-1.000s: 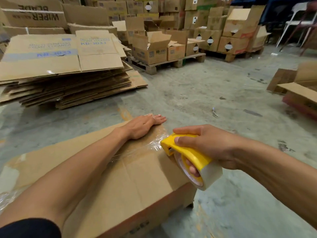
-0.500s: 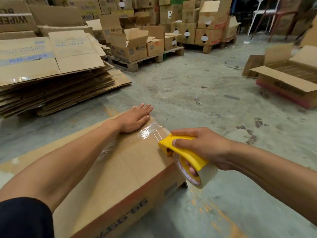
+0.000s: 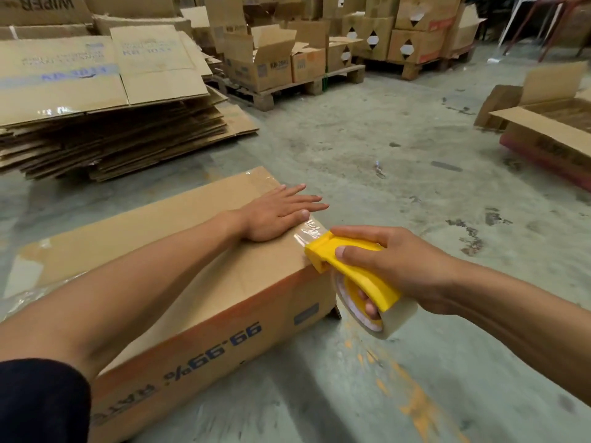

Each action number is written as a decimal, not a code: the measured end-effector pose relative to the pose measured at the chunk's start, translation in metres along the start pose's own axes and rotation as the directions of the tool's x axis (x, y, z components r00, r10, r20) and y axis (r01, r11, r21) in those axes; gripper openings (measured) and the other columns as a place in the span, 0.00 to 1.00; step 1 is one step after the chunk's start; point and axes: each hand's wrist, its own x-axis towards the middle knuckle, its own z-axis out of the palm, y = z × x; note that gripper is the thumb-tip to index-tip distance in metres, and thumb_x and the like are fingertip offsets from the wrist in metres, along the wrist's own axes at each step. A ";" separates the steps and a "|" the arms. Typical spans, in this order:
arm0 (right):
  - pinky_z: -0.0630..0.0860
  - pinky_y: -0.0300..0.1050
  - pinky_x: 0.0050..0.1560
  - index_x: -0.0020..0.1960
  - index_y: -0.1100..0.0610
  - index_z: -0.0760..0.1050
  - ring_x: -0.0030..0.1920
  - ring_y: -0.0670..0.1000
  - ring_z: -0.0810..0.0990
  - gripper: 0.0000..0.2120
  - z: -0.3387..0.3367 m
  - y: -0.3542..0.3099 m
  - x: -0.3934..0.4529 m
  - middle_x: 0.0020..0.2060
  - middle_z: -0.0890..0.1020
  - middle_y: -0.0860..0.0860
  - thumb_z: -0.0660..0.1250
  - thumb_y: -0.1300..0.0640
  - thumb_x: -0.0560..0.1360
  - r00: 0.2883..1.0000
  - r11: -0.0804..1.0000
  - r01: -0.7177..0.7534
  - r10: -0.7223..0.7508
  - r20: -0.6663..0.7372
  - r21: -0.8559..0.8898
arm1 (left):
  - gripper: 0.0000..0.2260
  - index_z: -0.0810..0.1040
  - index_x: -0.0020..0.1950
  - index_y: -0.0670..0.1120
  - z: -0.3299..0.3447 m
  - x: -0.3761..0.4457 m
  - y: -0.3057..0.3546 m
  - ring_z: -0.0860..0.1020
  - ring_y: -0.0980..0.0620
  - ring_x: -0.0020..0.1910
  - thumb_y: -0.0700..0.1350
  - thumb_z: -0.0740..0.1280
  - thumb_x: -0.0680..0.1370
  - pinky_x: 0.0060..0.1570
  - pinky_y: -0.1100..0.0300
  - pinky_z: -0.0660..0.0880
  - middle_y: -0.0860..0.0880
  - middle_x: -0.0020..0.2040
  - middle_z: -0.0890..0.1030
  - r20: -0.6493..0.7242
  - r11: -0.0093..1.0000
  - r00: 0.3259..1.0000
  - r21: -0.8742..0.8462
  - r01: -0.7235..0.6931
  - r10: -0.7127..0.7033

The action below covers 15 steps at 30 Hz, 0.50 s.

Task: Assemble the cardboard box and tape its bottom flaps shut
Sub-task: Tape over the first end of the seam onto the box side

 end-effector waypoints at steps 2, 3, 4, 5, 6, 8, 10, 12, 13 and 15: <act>0.76 0.44 0.26 0.65 0.46 0.76 0.20 0.55 0.74 0.17 -0.007 0.014 -0.020 0.27 0.78 0.62 0.67 0.59 0.79 1.000 0.999 -0.022 0.022 0.012 0.038 | 0.23 0.57 0.77 0.61 -0.001 0.000 0.000 0.45 0.55 0.79 0.59 0.43 0.82 0.76 0.50 0.41 0.58 0.79 0.57 -0.001 1.000 1.000 -0.002 0.014 -0.014; 0.76 0.44 0.26 0.64 0.45 0.76 0.20 0.55 0.74 0.17 -0.010 0.019 -0.028 0.26 0.79 0.60 0.67 0.59 0.78 0.999 0.998 -0.031 0.030 0.015 0.056 | 0.23 0.57 0.78 0.61 -0.001 0.000 0.000 0.45 0.55 0.79 0.59 0.43 0.82 0.76 0.50 0.42 0.57 0.79 0.57 0.000 1.000 1.000 -0.002 0.020 -0.020; 0.76 0.44 0.27 0.64 0.45 0.76 0.21 0.56 0.75 0.17 -0.012 0.024 -0.033 0.26 0.79 0.58 0.68 0.58 0.78 0.999 0.997 -0.031 0.030 0.015 0.075 | 0.23 0.57 0.78 0.61 -0.002 0.000 0.000 0.45 0.55 0.79 0.59 0.43 0.82 0.76 0.50 0.42 0.57 0.79 0.57 0.002 1.000 1.000 -0.001 0.025 -0.025; 0.77 0.45 0.27 0.64 0.44 0.77 0.21 0.56 0.75 0.17 -0.014 0.027 -0.036 0.25 0.79 0.58 0.68 0.58 0.78 1.000 0.995 -0.029 0.028 0.013 0.095 | 0.23 0.56 0.78 0.61 -0.002 -0.001 0.001 0.45 0.55 0.79 0.59 0.43 0.82 0.76 0.51 0.41 0.57 0.79 0.57 0.005 1.000 1.000 0.001 0.027 -0.027; 0.77 0.46 0.27 0.64 0.44 0.77 0.21 0.56 0.75 0.17 -0.015 0.030 -0.038 0.25 0.79 0.58 0.68 0.58 0.78 1.000 0.994 -0.021 0.021 0.008 0.111 | 0.23 0.56 0.78 0.61 -0.001 -0.001 0.002 0.45 0.55 0.79 0.59 0.43 0.82 0.76 0.51 0.41 0.57 0.79 0.57 0.006 1.000 1.000 0.002 0.028 -0.028; 0.78 0.46 0.27 0.64 0.44 0.77 0.21 0.56 0.75 0.17 -0.015 0.035 -0.039 0.26 0.78 0.60 0.68 0.58 0.77 1.000 0.992 -0.019 0.018 0.007 0.123 | 0.23 0.57 0.78 0.61 -0.002 -0.001 0.004 0.46 0.55 0.79 0.59 0.43 0.82 0.76 0.52 0.41 0.57 0.79 0.57 0.004 0.999 0.999 0.006 0.032 -0.032; 0.77 0.46 0.26 0.64 0.44 0.77 0.21 0.56 0.75 0.18 -0.011 0.039 -0.038 0.27 0.78 0.61 0.69 0.58 0.77 0.999 0.989 -0.035 0.033 0.011 0.141 | 0.24 0.57 0.78 0.60 -0.002 0.000 0.005 0.46 0.55 0.79 0.59 0.43 0.82 0.76 0.51 0.42 0.57 0.79 0.58 0.005 0.999 0.999 0.019 0.041 -0.041; 0.77 0.45 0.25 0.63 0.45 0.77 0.21 0.56 0.75 0.17 -0.012 0.041 -0.029 0.30 0.80 0.61 0.69 0.58 0.77 0.999 0.985 -0.049 0.049 0.000 0.163 | 0.24 0.57 0.78 0.60 -0.002 0.000 0.006 0.46 0.55 0.79 0.59 0.43 0.82 0.76 0.50 0.42 0.57 0.79 0.58 0.012 0.998 0.999 0.035 0.051 -0.051; 0.77 0.44 0.24 0.63 0.46 0.78 0.20 0.55 0.74 0.15 -0.016 0.043 -0.020 0.31 0.80 0.60 0.69 0.57 0.77 0.998 0.984 -0.068 0.070 -0.003 0.165 | 0.24 0.57 0.78 0.60 -0.002 0.000 0.006 0.46 0.55 0.79 0.60 0.42 0.82 0.76 0.50 0.42 0.57 0.79 0.58 0.014 0.998 0.998 0.041 0.053 -0.054; 0.75 0.41 0.22 0.61 0.53 0.80 0.20 0.52 0.73 0.12 -0.027 0.053 0.002 0.30 0.78 0.59 0.68 0.54 0.78 0.982 0.972 -0.187 0.186 0.018 0.140 | 0.24 0.57 0.77 0.61 -0.004 -0.001 0.008 0.46 0.55 0.79 0.60 0.42 0.81 0.76 0.50 0.42 0.58 0.79 0.58 0.017 0.997 0.998 0.048 0.059 -0.060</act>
